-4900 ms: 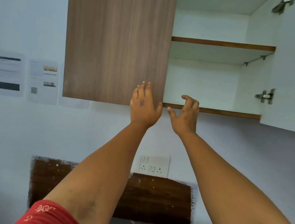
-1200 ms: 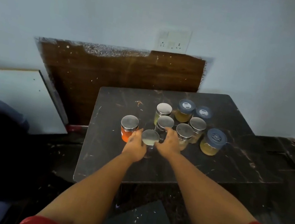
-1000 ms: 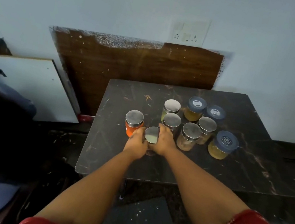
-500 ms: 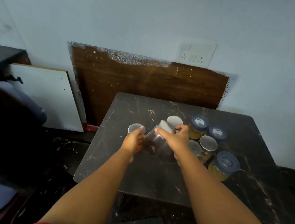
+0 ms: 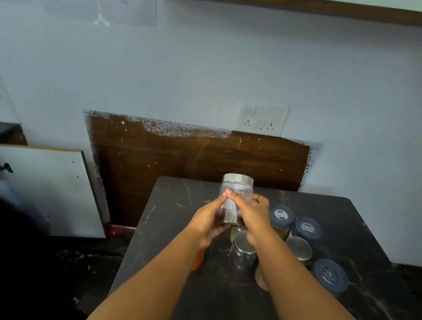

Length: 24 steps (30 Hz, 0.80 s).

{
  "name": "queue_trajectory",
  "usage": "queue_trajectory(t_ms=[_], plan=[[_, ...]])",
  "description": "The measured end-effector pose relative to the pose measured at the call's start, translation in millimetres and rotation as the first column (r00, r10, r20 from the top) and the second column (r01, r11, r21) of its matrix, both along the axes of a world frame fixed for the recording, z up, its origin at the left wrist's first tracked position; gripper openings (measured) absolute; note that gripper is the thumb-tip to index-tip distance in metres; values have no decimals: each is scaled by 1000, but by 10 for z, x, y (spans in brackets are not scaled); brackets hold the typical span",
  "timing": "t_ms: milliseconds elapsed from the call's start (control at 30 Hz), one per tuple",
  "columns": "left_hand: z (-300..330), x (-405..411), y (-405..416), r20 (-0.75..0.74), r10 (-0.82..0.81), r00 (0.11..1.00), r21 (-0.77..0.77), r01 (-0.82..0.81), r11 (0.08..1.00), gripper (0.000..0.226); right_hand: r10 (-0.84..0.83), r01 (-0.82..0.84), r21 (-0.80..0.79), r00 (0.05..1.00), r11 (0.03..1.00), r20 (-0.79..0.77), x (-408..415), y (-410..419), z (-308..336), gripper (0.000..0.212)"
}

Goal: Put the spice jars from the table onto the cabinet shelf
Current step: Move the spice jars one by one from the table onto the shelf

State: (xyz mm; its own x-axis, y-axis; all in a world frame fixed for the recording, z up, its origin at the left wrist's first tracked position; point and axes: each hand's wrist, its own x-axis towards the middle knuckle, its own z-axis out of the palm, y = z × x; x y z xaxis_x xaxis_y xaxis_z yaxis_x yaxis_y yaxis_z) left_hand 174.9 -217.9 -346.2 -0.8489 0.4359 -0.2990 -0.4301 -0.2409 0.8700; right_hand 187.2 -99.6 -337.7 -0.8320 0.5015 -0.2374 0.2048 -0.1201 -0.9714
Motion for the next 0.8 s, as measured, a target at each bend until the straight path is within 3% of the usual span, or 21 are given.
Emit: queue_trajectory(t_ms=[67, 133, 200, 367, 500, 533, 667, 800], plan=[[52, -165, -9, 12, 8, 1000, 41, -9, 999, 47, 28, -34, -100, 998, 994, -55, -86, 24, 104, 93], [122, -359, -25, 34, -6, 999, 51, 5, 999, 55, 67, -103, -276, 988, 956, -138, -194, 21, 211, 67], [204, -561, -35, 37, -37, 999, 36, 35, 999, 56, 99, -159, -330, 977, 930, -190, -334, -1, 290, 48], [335, -1027, -139, -19, -53, 998, 96, 54, 994, 59, 40, -110, -286, 970, 952, -242, -745, -168, 413, 41], [417, -1273, -164, -106, -38, 994, 37, 42, 998, 60, 28, -76, -193, 970, 978, -239, -1007, -309, 448, 70], [435, -1319, -164, -122, -41, 992, 17, 43, 999, 60, 34, -73, -164, 973, 984, -228, -1044, -325, 467, 69], [508, -1513, -222, -122, -16, 992, 50, 22, 998, 56, 85, -136, -193, 963, 972, -255, -1192, -304, 568, 32], [585, -1672, -207, -150, -12, 989, 137, 33, 990, 45, 63, -111, -193, 970, 975, -235, -1350, -247, 572, 31]])
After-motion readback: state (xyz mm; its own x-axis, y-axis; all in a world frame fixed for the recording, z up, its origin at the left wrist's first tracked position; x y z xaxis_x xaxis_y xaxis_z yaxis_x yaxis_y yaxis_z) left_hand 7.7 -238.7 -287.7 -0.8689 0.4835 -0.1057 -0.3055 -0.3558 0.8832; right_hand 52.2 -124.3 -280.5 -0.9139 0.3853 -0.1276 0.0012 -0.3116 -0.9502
